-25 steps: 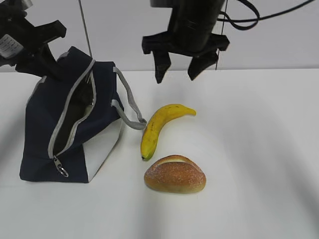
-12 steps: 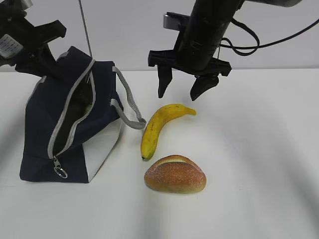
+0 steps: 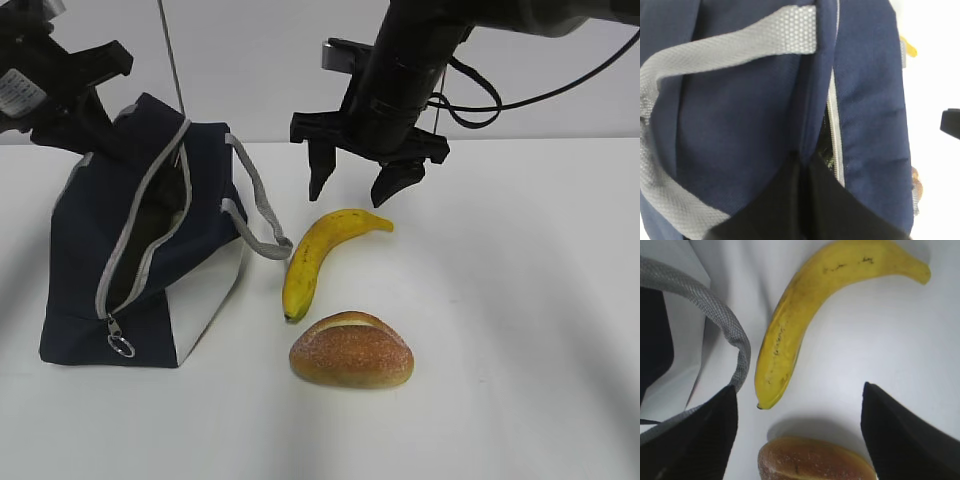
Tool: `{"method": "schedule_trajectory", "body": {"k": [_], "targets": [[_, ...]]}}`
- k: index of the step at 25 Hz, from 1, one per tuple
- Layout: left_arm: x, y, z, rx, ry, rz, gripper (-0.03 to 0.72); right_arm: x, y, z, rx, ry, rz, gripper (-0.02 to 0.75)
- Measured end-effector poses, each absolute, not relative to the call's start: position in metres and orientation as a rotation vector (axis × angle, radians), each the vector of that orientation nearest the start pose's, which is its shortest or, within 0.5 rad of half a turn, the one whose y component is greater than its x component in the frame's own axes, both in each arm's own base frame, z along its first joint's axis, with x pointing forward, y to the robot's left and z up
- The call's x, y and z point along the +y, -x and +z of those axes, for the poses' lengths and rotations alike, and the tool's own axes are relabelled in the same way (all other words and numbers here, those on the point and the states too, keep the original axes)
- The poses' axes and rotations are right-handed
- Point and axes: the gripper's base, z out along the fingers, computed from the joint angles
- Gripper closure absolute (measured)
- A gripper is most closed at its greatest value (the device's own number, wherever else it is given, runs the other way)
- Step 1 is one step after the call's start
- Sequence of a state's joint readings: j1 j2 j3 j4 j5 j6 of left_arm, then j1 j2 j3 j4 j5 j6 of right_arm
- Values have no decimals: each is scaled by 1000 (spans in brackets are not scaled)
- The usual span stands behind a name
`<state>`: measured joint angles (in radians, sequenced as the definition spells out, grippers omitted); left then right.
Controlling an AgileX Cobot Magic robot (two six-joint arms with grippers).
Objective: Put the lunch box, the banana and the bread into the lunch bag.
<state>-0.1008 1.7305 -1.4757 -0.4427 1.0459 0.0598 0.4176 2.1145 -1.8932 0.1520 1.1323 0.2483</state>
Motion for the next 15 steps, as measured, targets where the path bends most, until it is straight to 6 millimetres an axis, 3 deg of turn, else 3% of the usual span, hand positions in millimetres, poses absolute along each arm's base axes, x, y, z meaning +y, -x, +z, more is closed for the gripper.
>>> {"method": "schedule_trajectory", "body": {"k": [15], "targets": [[-70,-362,298,2738,-9,-595,690,199,-419,246,2846,-18,397,173]]}}
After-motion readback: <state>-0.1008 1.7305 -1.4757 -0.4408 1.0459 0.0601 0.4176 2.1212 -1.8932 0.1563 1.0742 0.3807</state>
